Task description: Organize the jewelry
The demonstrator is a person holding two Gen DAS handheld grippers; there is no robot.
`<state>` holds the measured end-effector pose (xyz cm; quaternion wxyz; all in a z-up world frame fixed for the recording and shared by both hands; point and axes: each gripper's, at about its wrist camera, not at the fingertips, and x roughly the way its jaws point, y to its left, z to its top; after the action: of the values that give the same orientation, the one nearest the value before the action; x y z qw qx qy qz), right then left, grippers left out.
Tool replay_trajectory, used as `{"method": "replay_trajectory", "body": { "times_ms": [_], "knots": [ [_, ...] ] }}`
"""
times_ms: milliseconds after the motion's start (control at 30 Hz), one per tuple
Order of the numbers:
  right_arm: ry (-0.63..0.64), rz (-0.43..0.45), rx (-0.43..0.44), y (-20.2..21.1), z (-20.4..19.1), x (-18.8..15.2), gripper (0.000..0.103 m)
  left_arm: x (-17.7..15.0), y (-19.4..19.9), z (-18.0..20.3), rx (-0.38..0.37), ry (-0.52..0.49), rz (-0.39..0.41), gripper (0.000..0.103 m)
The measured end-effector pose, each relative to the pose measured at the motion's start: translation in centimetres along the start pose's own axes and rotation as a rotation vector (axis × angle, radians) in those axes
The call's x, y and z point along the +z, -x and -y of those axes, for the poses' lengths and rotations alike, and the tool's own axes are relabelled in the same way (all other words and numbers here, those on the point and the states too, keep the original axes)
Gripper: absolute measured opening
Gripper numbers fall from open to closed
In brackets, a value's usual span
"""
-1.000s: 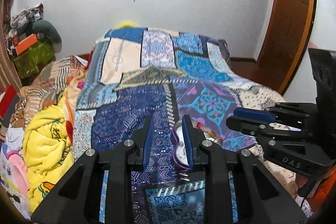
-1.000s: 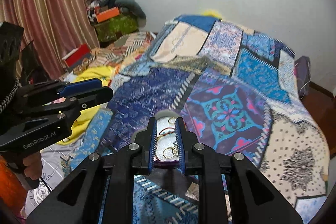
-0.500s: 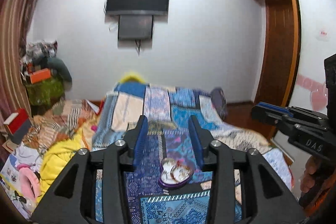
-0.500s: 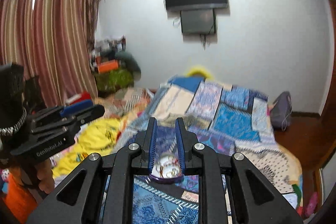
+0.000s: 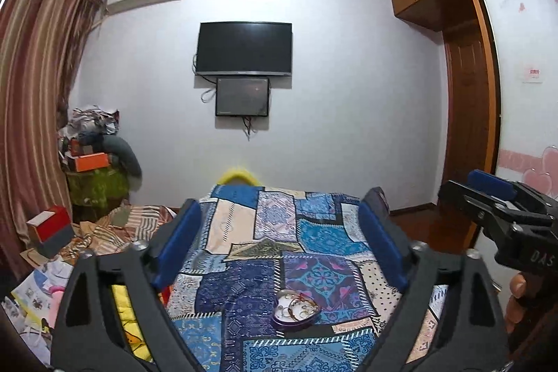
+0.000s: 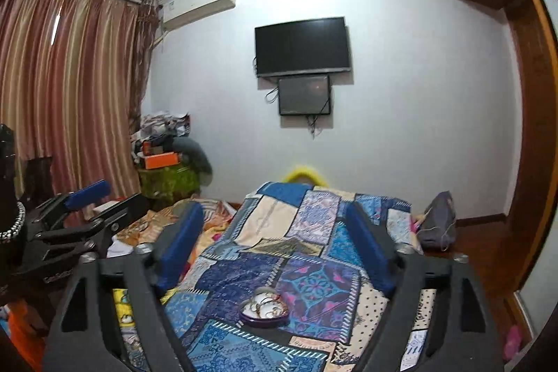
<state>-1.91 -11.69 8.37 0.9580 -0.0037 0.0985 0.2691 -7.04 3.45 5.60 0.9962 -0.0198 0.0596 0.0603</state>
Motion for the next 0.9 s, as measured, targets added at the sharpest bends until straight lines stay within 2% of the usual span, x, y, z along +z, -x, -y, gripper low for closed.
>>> {"method": "replay_trajectory", "body": {
  "times_ms": [67, 167, 900],
  "knots": [
    [-0.002, 0.014, -0.02, 0.2, -0.1, 0.1, 0.095, -0.1, 0.2, -0.1, 0.009, 0.002, 0.005, 0.1],
    [-0.011, 0.018, -0.031, 0.1, -0.1, 0.2, 0.1, -0.2, 0.6, -0.3, 0.022, 0.008, 0.001, 0.101],
    [-0.003, -0.016, -0.033, 1.0, 0.3, -0.8, 0.1, -1.0, -0.5, -0.4, 0.04, 0.016, -0.042, 0.102]
  ]
}}
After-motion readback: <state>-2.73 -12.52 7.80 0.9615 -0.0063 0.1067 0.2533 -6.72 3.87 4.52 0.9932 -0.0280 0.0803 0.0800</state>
